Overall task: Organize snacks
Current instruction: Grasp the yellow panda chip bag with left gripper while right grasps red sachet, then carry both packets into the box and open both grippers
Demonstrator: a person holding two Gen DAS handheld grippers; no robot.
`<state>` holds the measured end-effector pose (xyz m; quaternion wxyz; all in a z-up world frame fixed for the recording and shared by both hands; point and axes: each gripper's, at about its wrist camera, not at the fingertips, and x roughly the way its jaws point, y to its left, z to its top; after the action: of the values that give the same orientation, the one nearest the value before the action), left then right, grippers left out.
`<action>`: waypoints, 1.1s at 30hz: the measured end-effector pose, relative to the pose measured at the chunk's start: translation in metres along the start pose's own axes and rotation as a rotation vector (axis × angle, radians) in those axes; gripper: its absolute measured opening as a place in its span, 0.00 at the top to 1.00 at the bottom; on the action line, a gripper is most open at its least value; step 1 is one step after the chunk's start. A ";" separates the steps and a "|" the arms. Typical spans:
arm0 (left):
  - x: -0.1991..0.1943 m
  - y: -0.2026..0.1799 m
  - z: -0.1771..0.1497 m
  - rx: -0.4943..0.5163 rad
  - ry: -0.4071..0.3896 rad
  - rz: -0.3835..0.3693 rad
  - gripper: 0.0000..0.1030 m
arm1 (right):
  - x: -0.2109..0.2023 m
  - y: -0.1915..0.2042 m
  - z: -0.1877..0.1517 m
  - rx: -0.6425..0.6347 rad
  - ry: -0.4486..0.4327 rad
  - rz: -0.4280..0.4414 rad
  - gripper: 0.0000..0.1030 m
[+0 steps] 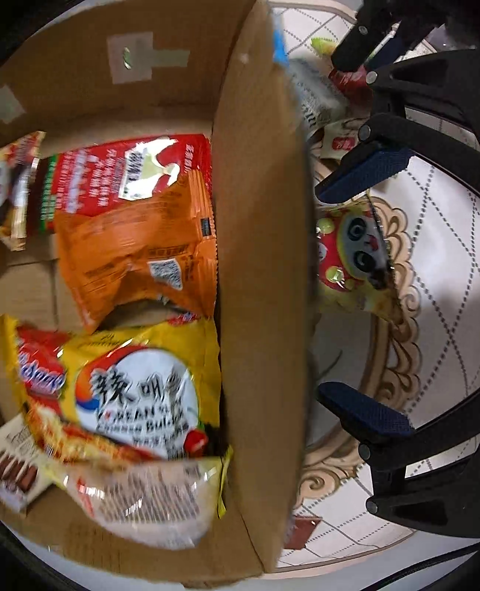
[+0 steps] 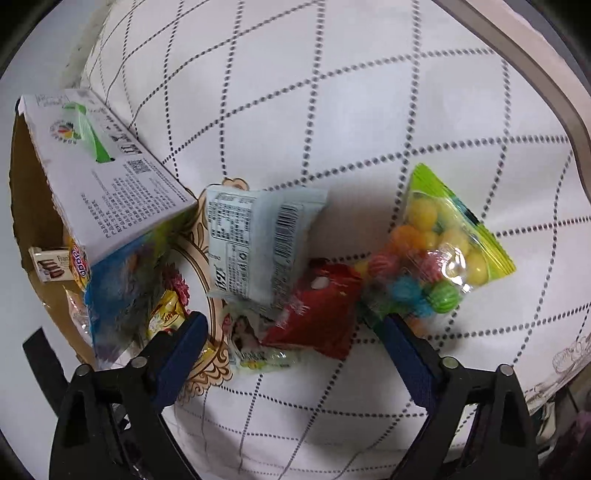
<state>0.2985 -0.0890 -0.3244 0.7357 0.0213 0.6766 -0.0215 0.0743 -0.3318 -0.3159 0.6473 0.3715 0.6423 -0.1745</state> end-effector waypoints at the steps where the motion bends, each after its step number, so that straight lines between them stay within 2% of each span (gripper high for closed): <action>1: 0.005 -0.002 0.001 0.003 0.010 0.005 0.04 | 0.003 0.005 0.000 -0.013 0.003 -0.030 0.37; 2: 0.010 -0.003 0.002 0.006 0.020 0.011 0.04 | 0.005 0.006 0.000 -0.021 -0.001 -0.046 0.39; 4: 0.018 -0.006 0.002 0.012 0.036 0.002 0.04 | 0.012 0.007 -0.002 -0.034 -0.001 -0.060 0.52; 6: 0.022 -0.008 0.001 0.014 0.037 0.002 0.08 | 0.017 0.006 -0.005 -0.049 -0.001 -0.065 0.56; 8: 0.025 -0.009 -0.001 0.010 0.033 -0.013 0.22 | 0.018 0.005 -0.009 -0.064 -0.009 -0.067 0.58; 9: 0.026 -0.011 -0.002 0.012 0.037 -0.011 0.38 | 0.018 0.005 -0.011 -0.070 -0.010 -0.066 0.59; 10: 0.027 -0.014 -0.004 0.023 0.031 0.000 0.46 | 0.017 0.005 -0.012 -0.076 -0.010 -0.066 0.59; 13: 0.024 -0.023 -0.013 0.050 0.013 -0.005 0.51 | 0.013 0.005 -0.018 -0.101 -0.013 -0.062 0.61; 18: 0.014 -0.017 -0.043 0.064 0.001 -0.022 0.53 | 0.003 0.008 -0.035 -0.156 -0.010 -0.053 0.64; 23: -0.008 -0.003 -0.098 0.087 -0.010 -0.028 0.53 | -0.004 0.005 -0.068 -0.236 0.017 -0.052 0.64; 28: -0.017 0.012 -0.149 0.094 0.016 -0.029 0.53 | -0.008 -0.004 -0.094 -0.301 0.058 -0.048 0.65; 32: -0.008 0.020 -0.163 0.080 0.025 -0.011 0.51 | -0.017 -0.013 -0.102 -0.340 0.067 -0.065 0.65; 33: -0.002 0.022 -0.165 0.079 0.030 -0.011 0.50 | -0.012 -0.012 -0.103 -0.333 0.076 -0.058 0.62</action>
<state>0.1356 -0.0575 -0.3366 0.7238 0.0467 0.6865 -0.0518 -0.0079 -0.2706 -0.2970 0.6699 0.2468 0.6967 -0.0702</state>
